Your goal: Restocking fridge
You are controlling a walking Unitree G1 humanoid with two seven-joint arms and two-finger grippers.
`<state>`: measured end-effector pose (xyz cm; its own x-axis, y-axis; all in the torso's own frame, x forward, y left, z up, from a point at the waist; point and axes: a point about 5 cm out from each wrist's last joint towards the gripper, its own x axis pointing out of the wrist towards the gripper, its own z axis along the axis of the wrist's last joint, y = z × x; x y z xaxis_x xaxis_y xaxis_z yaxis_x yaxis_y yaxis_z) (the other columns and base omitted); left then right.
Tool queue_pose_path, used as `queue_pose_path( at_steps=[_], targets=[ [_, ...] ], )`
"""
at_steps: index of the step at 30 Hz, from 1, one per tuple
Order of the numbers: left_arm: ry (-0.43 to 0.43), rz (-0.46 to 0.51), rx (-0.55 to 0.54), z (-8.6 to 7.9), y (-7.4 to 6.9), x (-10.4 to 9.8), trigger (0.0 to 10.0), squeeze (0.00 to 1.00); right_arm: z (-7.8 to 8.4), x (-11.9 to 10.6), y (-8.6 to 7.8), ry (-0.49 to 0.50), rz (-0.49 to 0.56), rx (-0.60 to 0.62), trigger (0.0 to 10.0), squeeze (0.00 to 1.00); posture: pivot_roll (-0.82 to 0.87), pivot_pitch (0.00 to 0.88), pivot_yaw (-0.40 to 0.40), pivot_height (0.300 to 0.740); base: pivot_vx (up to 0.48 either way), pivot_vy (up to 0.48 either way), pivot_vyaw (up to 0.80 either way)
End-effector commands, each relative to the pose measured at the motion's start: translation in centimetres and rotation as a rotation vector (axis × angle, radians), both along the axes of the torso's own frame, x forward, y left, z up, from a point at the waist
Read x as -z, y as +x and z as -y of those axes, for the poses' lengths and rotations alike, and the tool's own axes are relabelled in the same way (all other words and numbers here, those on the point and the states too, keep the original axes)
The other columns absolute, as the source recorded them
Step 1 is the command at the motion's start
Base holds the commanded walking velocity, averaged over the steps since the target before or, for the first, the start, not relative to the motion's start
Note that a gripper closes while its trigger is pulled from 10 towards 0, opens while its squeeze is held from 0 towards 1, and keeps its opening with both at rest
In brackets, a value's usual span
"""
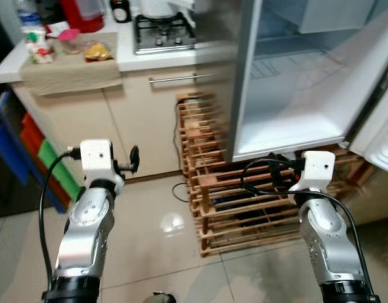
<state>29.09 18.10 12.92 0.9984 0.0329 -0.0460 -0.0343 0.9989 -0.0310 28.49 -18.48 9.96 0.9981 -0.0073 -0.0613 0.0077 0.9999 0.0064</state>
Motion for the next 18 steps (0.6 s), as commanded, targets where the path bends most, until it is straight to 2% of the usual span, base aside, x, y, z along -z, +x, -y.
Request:
queue_pose_path(
  at_steps=[1,4,5,7,16,18],
  targets=[
    [0.003,0.015,0.009,0.2,0.2,-0.3,10.0,0.00,-0.3,-0.3,0.2,-0.003,0.015,-0.002,10.0,0.00,-0.09,0.000,0.061,0.740,0.000,0.300,0.58],
    [-0.004,0.017,0.019,0.6,0.4,-0.3,10.0,0.00,-0.4,-0.3,0.2,0.004,0.018,-0.003,10.0,0.00,-0.10,0.000,0.070,0.740,0.000,0.411,0.58],
    [-0.013,0.026,0.043,1.5,0.7,-0.5,10.0,0.00,-0.7,-0.4,0.3,0.005,0.028,-0.015,10.0,0.00,-0.10,0.000,0.082,0.740,0.000,0.476,0.58],
    [-0.011,0.029,0.057,1.8,0.7,-0.6,10.0,0.00,-0.6,-0.2,0.3,0.003,0.026,-0.012,10.0,0.00,-0.10,0.000,0.087,0.740,0.000,0.476,0.58],
    [-0.015,0.007,0.028,1.4,1.1,-0.2,10.0,0.00,-0.3,0.2,0.0,0.012,0.018,0.007,10.0,0.00,-0.10,0.000,0.092,0.740,0.000,0.457,0.57],
    [-0.005,-0.002,0.009,1.2,1.1,-0.1,10.0,0.00,-0.3,0.3,-0.1,0.012,0.014,0.006,10.0,0.00,-0.09,0.000,0.089,0.740,0.000,0.000,0.58]
  ],
)
